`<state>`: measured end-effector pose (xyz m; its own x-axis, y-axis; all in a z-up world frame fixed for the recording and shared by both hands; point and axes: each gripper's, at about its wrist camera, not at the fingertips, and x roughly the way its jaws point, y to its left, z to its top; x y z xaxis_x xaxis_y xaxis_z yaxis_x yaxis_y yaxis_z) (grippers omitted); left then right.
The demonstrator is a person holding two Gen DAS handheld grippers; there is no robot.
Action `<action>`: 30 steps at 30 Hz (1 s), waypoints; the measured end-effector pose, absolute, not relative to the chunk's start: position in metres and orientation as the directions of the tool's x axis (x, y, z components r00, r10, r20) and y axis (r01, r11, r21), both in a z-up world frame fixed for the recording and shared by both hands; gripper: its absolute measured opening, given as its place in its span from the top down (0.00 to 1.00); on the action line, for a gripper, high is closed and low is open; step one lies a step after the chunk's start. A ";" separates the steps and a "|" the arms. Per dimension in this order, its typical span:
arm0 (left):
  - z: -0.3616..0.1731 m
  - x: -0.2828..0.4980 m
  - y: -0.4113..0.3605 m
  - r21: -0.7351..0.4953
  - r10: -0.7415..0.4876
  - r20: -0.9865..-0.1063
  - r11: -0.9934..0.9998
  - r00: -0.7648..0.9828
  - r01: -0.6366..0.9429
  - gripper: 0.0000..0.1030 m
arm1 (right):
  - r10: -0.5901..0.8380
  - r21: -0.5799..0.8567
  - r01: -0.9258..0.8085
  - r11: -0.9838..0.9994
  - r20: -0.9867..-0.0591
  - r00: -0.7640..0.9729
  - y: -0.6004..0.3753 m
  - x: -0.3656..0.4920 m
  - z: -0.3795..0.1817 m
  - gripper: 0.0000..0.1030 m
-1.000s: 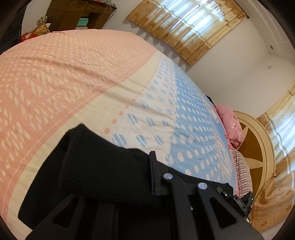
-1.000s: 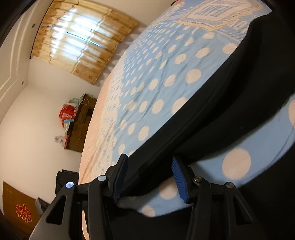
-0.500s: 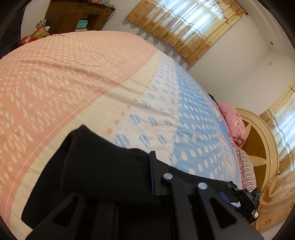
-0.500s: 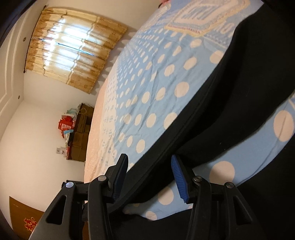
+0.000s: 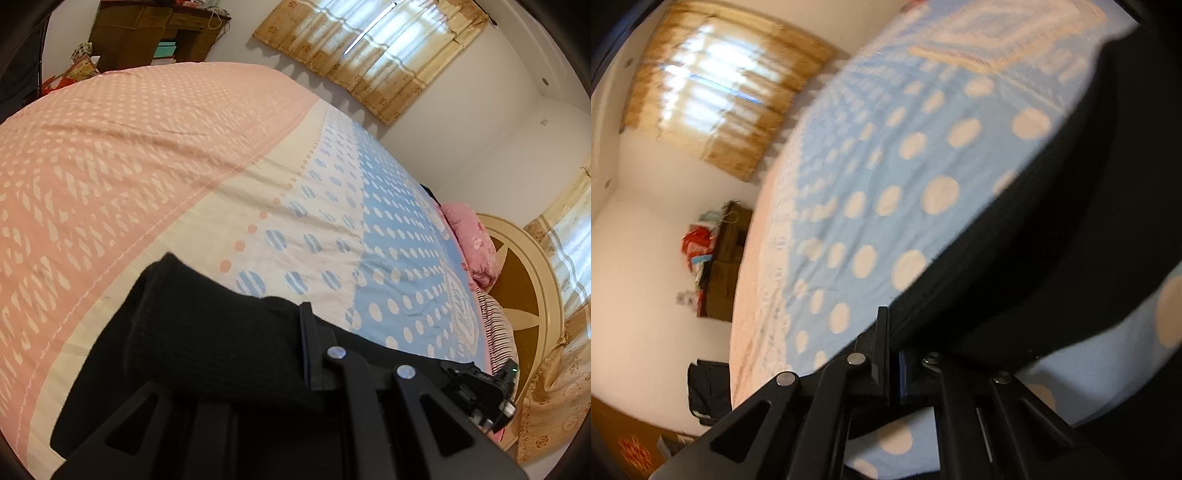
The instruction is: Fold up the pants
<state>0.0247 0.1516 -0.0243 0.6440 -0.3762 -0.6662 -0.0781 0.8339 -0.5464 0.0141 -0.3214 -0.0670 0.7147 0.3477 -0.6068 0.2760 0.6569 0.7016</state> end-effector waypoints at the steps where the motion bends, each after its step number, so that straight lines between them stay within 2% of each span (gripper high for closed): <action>1: -0.023 0.025 0.152 -0.544 -0.374 -0.667 0.836 0.645 -0.078 0.90 | 0.360 0.711 0.242 0.660 -0.582 0.729 -0.322 0.007 -0.057 0.97; 6: -0.011 0.019 0.158 -0.558 -0.390 -0.643 0.828 0.659 -0.054 0.90 | 0.439 0.744 0.051 0.666 -0.446 0.780 -0.330 -0.047 -0.011 0.97; 8: -0.006 0.010 0.162 -0.572 -0.412 -0.630 0.820 0.658 -0.033 0.89 | 0.459 0.737 0.009 0.676 -0.430 0.777 -0.328 -0.067 -0.004 0.97; 12: -0.009 -0.012 0.166 -0.557 -0.412 -0.645 0.830 0.643 -0.026 0.90 | 0.457 0.690 -0.016 0.724 -0.461 0.760 -0.316 -0.119 -0.019 0.97; 16: -0.027 -0.043 0.169 -0.504 -0.375 -0.686 0.863 0.624 -0.035 0.89 | 0.436 0.651 0.009 0.759 -0.518 0.736 -0.304 -0.154 -0.057 0.97; 23: -0.068 -0.063 0.170 -0.409 -0.279 -0.767 0.906 0.578 -0.105 0.89 | 0.395 0.595 0.063 0.802 -0.605 0.692 -0.292 -0.165 -0.100 0.97; 30: -0.069 -0.070 0.170 -0.364 -0.253 -0.770 0.928 0.586 -0.078 0.89 | 0.358 0.532 0.075 0.844 -0.661 0.659 -0.284 -0.178 -0.115 0.97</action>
<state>-0.0695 0.1700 -0.0686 0.5860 -0.2526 -0.7700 -0.0779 0.9282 -0.3637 -0.1781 -0.2838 -0.1147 0.6590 0.3583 -0.6613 0.0747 0.8437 0.5315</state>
